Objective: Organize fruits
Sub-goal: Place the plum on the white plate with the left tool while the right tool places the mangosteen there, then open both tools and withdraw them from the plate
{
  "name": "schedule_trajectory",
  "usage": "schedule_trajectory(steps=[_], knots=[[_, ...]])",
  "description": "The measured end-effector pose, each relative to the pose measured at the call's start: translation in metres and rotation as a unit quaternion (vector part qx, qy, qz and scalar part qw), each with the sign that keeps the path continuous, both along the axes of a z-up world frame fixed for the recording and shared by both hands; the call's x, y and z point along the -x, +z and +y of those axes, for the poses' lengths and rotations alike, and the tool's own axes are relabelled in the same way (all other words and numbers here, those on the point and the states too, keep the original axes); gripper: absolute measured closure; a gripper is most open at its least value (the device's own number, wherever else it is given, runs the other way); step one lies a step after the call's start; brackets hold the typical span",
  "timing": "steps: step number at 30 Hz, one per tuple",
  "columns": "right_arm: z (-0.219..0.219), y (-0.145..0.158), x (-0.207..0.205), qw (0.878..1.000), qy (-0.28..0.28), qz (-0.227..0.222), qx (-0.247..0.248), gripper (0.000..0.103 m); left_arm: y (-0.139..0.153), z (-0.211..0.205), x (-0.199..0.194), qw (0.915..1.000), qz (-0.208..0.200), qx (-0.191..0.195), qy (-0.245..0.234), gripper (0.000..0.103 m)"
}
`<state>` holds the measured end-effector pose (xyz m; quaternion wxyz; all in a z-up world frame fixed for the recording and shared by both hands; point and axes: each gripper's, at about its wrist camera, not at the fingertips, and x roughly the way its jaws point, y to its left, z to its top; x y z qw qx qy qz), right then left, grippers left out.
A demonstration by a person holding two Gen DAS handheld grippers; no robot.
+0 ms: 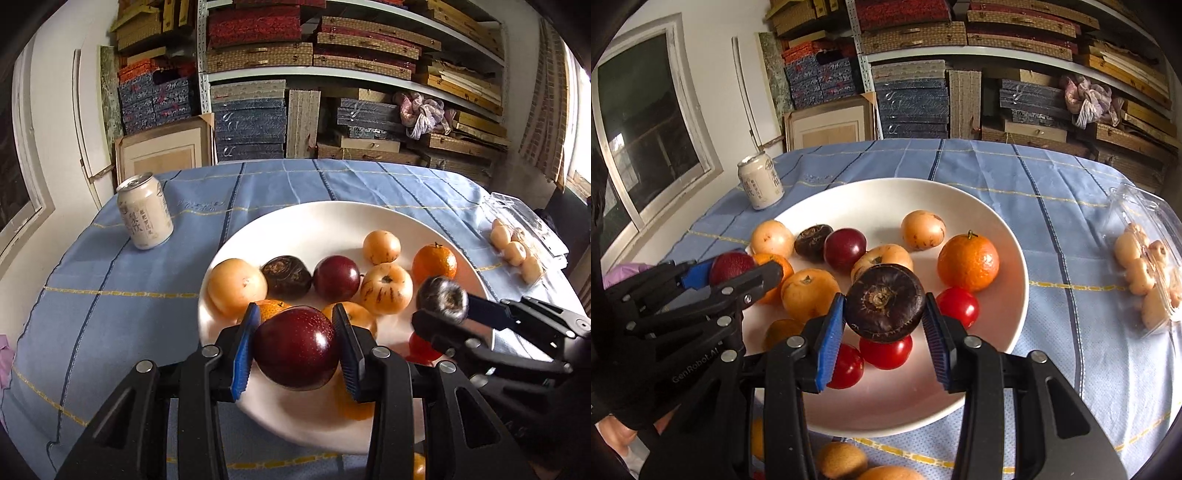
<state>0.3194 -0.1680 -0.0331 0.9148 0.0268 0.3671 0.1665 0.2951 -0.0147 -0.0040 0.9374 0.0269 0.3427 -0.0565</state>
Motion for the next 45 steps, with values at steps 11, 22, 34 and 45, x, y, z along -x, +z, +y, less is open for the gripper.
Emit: schedule_trajectory(steps=[11,22,34,45], knots=[[-0.007,-0.007,-0.001,1.0,-0.008,0.0,0.002,0.061,-0.002,-0.004,0.002,1.0,-0.004,-0.003,0.005,0.055],[-0.017,0.003,0.006,0.999,-0.028,-0.022,-0.006,0.03,0.003,0.012,0.001,0.9987,-0.01,0.023,0.044,0.03],[-0.027,0.043,0.078,0.998,-0.019,-0.066,-0.016,0.017,0.031,0.004,0.049,0.9975,-0.065,-0.002,0.027,0.016],[-0.042,0.037,0.166,0.995,-0.02,-0.095,0.004,0.01,0.004,-0.002,0.12,0.9994,-0.018,-0.029,-0.008,0.016]])
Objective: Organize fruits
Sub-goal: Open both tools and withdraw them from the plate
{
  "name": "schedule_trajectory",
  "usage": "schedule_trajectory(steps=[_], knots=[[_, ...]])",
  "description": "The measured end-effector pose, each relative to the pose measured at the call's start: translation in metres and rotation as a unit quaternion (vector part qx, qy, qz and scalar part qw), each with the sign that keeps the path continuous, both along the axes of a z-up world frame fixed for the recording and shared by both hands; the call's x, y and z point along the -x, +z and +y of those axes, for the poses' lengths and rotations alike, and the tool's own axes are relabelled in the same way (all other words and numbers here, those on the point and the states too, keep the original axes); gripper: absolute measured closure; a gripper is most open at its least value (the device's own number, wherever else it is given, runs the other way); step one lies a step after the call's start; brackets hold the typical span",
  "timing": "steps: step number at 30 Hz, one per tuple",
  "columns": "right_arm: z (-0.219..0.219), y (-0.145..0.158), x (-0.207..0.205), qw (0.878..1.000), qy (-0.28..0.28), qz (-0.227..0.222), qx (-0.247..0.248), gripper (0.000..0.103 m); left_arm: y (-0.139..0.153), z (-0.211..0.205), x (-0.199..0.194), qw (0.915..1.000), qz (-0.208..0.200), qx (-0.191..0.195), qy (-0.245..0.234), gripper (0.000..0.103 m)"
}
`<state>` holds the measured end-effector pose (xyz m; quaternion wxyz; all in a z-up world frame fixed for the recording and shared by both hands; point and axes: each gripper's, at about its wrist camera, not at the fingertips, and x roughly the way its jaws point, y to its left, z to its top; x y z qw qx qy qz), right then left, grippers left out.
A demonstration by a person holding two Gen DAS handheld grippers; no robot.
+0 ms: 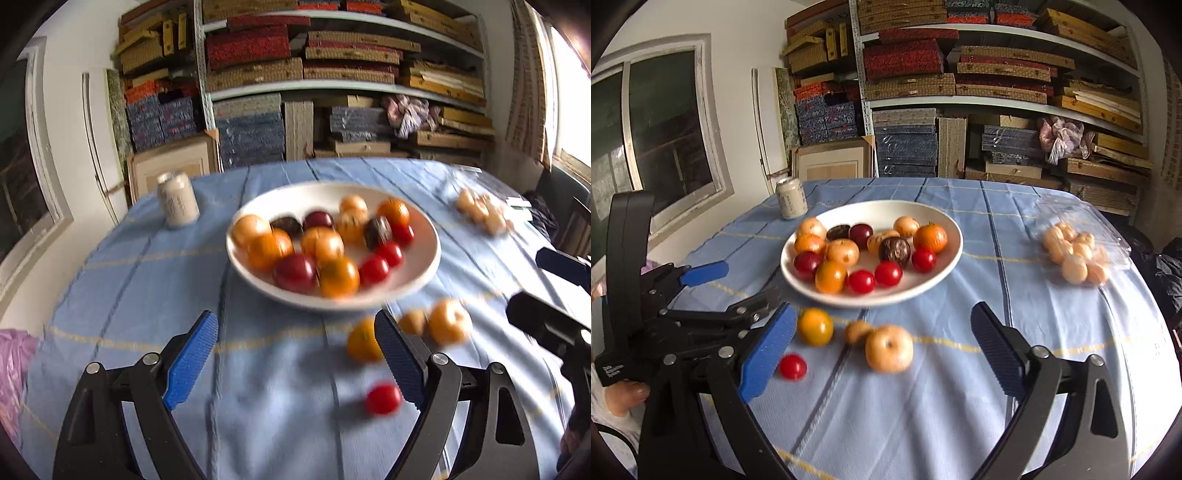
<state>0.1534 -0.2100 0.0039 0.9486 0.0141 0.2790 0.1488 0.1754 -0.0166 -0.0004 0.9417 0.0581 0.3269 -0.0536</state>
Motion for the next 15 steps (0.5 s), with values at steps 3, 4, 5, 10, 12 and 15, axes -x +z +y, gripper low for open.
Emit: schedule_trajectory(steps=[3,4,5,10,12,15], knots=[[0.002,-0.006,0.007,1.0,0.007,0.002,0.011,0.01,-0.01,-0.003,0.013,0.9999,0.01,0.009,-0.001,0.016],[0.002,-0.008,0.008,1.0,0.008,0.003,0.016,0.01,-0.012,-0.004,0.016,0.9999,0.009,0.011,-0.001,0.016],[0.002,-0.009,0.008,1.0,0.009,0.003,0.02,0.01,-0.015,-0.007,0.018,0.9999,0.009,0.01,-0.003,0.016],[0.0,-0.018,0.001,0.999,0.008,0.021,0.032,0.01,-0.026,-0.02,0.017,0.9998,0.013,-0.006,-0.017,0.016],[-0.002,-0.02,-0.002,0.999,0.006,0.026,0.033,0.01,-0.029,-0.023,0.015,0.9994,0.023,-0.01,-0.024,0.016],[-0.004,-0.024,-0.006,0.999,0.004,0.036,0.034,0.01,-0.032,-0.021,0.012,0.9991,0.032,-0.002,-0.026,0.016]])
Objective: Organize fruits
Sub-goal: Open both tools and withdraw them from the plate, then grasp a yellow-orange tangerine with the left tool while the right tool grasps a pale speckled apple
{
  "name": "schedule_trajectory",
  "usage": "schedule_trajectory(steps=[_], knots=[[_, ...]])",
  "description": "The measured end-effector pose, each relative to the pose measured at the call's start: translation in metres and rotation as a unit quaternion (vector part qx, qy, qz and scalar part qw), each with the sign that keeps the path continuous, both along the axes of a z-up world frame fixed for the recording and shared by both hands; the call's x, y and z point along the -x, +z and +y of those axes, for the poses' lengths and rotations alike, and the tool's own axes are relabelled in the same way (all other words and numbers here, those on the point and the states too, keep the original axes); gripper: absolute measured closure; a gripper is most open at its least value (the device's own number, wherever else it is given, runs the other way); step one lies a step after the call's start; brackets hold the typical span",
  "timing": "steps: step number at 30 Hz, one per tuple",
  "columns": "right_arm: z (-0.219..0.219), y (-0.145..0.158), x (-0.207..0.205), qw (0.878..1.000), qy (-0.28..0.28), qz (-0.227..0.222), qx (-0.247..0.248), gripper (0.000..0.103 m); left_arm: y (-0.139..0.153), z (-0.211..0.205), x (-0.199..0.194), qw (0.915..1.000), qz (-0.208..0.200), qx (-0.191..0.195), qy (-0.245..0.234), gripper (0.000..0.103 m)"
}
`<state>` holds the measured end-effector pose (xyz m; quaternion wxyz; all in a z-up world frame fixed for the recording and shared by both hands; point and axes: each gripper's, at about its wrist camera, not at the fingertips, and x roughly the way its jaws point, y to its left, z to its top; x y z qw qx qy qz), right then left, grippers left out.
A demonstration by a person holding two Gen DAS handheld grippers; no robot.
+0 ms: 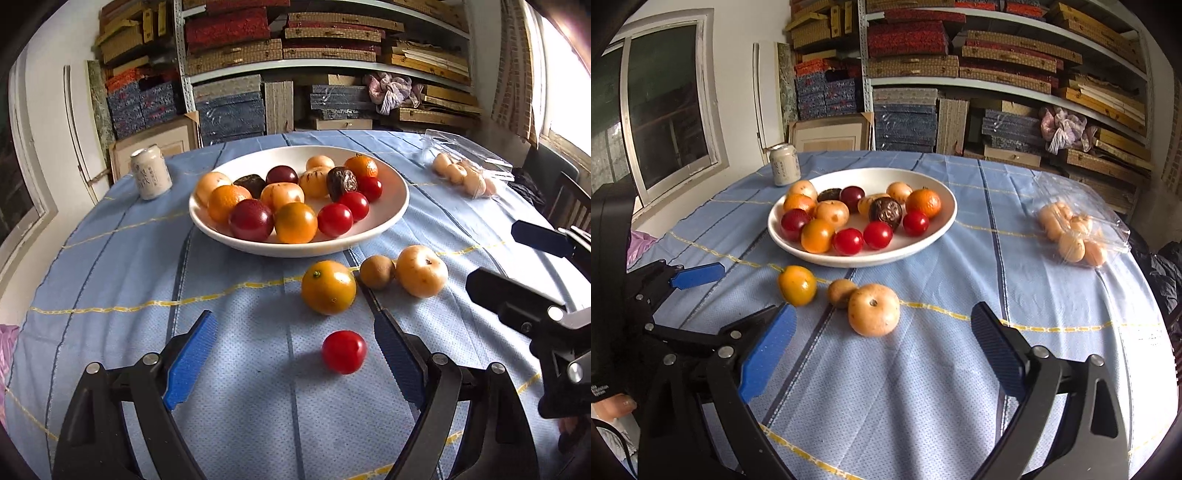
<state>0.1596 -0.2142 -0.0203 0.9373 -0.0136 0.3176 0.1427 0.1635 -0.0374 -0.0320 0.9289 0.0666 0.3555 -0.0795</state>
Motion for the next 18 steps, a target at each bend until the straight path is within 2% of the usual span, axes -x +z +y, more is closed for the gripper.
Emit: schedule_trajectory(steps=[4,13,18], knots=[[0.001,-0.007,-0.004,1.0,0.0,0.011,0.005,0.01,-0.004,0.0,-0.007,0.9998,0.016,0.005,-0.005,0.016],[-0.001,-0.021,-0.014,0.999,-0.005,0.038,0.013,0.01,-0.009,-0.006,-0.019,0.9993,0.034,-0.009,-0.014,0.016],[-0.003,-0.024,-0.017,0.999,-0.002,0.046,0.008,0.01,-0.013,0.004,-0.026,0.9984,0.054,0.009,-0.008,0.016]])
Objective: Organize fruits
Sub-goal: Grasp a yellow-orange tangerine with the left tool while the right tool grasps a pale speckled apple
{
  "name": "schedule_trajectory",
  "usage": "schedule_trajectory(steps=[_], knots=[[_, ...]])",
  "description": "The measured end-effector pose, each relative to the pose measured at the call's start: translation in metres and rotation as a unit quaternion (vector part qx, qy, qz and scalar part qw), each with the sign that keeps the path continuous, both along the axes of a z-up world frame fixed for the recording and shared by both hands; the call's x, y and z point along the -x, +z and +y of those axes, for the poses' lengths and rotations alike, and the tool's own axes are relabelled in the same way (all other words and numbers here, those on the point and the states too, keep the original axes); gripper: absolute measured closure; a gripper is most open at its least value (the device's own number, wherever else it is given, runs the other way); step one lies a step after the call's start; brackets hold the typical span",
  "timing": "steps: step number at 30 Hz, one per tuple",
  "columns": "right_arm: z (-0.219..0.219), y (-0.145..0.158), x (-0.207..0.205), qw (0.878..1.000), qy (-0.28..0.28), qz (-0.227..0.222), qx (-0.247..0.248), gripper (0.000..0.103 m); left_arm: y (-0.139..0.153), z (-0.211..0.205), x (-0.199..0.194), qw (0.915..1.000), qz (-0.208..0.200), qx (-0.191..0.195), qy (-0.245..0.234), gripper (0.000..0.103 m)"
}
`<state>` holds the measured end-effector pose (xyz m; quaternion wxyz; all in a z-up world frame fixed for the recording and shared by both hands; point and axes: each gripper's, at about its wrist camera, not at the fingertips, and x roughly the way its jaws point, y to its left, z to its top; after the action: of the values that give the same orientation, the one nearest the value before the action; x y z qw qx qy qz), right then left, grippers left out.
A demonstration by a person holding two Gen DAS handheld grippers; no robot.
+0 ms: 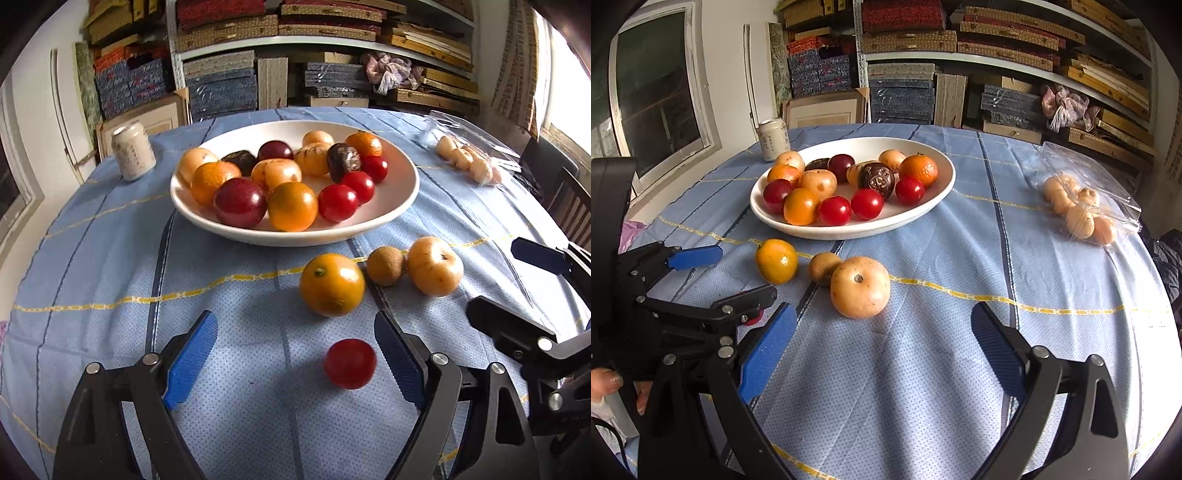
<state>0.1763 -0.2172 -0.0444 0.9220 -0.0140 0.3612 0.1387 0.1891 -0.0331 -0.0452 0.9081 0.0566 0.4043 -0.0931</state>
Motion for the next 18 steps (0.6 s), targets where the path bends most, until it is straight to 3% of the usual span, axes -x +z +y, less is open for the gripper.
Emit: schedule_trajectory(steps=[15,16,18], knots=[[-0.005,-0.002,-0.007,1.0,-0.002,0.012,-0.001,0.01,0.001,-0.006,-0.024,0.9999,0.002,0.007,-0.007,0.018],[-0.005,-0.003,-0.008,1.0,-0.003,0.012,-0.001,0.01,0.0,-0.007,-0.026,0.9998,0.009,0.013,-0.012,0.02],[-0.003,-0.003,-0.011,1.0,-0.001,0.014,0.002,0.013,-0.002,-0.006,-0.029,0.9995,0.018,0.02,-0.016,0.038]])
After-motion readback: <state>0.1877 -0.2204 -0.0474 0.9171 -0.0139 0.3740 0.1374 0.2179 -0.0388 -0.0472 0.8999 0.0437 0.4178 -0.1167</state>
